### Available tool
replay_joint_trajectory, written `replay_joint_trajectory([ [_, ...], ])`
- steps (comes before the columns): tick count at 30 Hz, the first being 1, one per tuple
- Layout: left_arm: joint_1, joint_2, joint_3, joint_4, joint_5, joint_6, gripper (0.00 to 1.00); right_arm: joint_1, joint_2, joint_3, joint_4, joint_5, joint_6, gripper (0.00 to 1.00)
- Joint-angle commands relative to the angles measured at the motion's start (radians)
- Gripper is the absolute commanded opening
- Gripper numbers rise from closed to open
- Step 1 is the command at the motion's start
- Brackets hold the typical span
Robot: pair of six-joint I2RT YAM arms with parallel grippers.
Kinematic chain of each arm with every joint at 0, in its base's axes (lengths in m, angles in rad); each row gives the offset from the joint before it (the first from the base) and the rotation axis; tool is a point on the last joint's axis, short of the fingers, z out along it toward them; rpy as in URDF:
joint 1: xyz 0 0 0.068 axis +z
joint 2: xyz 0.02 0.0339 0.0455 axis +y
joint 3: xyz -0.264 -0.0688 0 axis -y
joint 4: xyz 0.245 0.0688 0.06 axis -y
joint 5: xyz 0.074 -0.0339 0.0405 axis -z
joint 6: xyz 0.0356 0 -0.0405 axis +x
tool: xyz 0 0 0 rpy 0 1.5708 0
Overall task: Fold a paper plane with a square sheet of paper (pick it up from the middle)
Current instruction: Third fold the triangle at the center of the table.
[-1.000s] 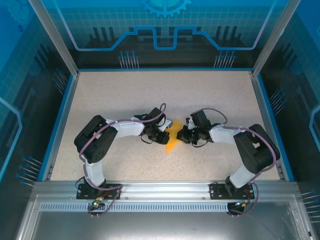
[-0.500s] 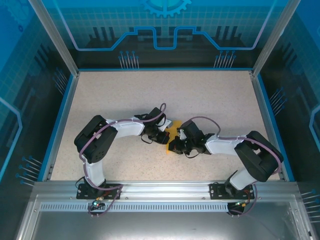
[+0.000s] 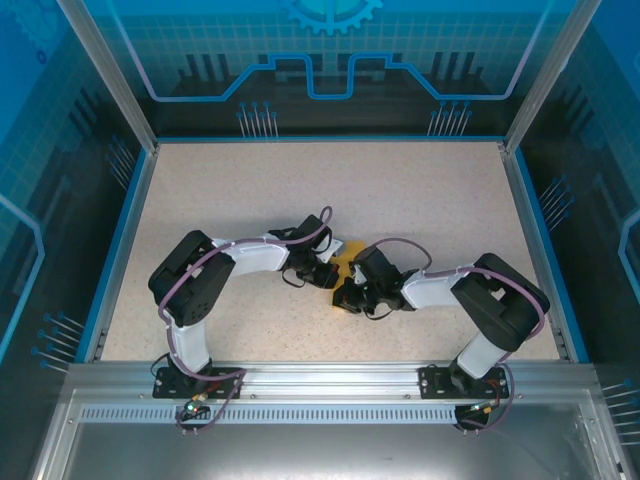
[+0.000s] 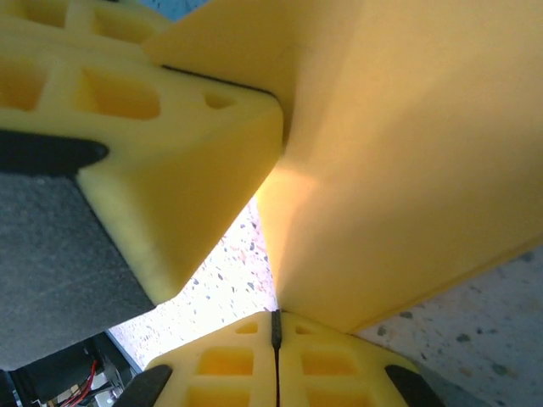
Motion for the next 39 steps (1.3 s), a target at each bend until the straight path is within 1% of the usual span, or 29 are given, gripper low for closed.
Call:
replay_joint_trajectory([
  [1, -0.007, 0.021, -0.008, -0.074, -0.004, 0.016, 0.0, 0.008, -0.003, -0.018, -0.027, 0.009, -0.001, 0.06],
  [5, -0.007, 0.02, -0.007, -0.076, -0.005, 0.017, 0.0, -0.054, -0.091, -0.012, -0.086, 0.012, -0.04, 0.06],
  [9, -0.007, 0.023, -0.005, -0.076, -0.003, 0.017, 0.0, -0.167, -0.149, 0.002, -0.131, -0.001, -0.1, 0.07],
  [11, -0.006, 0.023, -0.004, -0.073, -0.004, 0.015, 0.0, -0.219, -0.147, 0.008, -0.126, -0.007, -0.117, 0.08],
  [13, -0.006, 0.025, -0.002, -0.073, -0.002, 0.012, 0.0, -0.267, -0.121, 0.019, -0.103, -0.042, -0.126, 0.08],
  [15, -0.006, 0.027, 0.003, -0.075, -0.003, 0.012, 0.0, -0.294, -0.088, 0.037, -0.091, -0.067, -0.137, 0.08],
  [19, -0.007, 0.038, 0.011, -0.084, -0.011, 0.016, 0.0, -0.317, -0.022, 0.074, -0.095, -0.089, -0.16, 0.08],
  [28, -0.006, 0.043, 0.017, -0.101, -0.007, 0.027, 0.0, -0.325, 0.047, 0.108, -0.248, 0.014, -0.249, 0.07],
  [32, -0.007, 0.041, 0.018, -0.102, -0.002, 0.025, 0.0, -0.326, 0.063, 0.107, -0.253, 0.011, -0.255, 0.07],
  [35, -0.007, 0.033, 0.026, -0.109, -0.003, 0.021, 0.0, -0.33, 0.04, 0.107, -0.243, -0.015, -0.25, 0.07],
  [39, -0.007, -0.013, 0.041, -0.121, -0.004, 0.007, 0.16, -0.343, -0.058, 0.112, -0.272, -0.021, -0.253, 0.09],
])
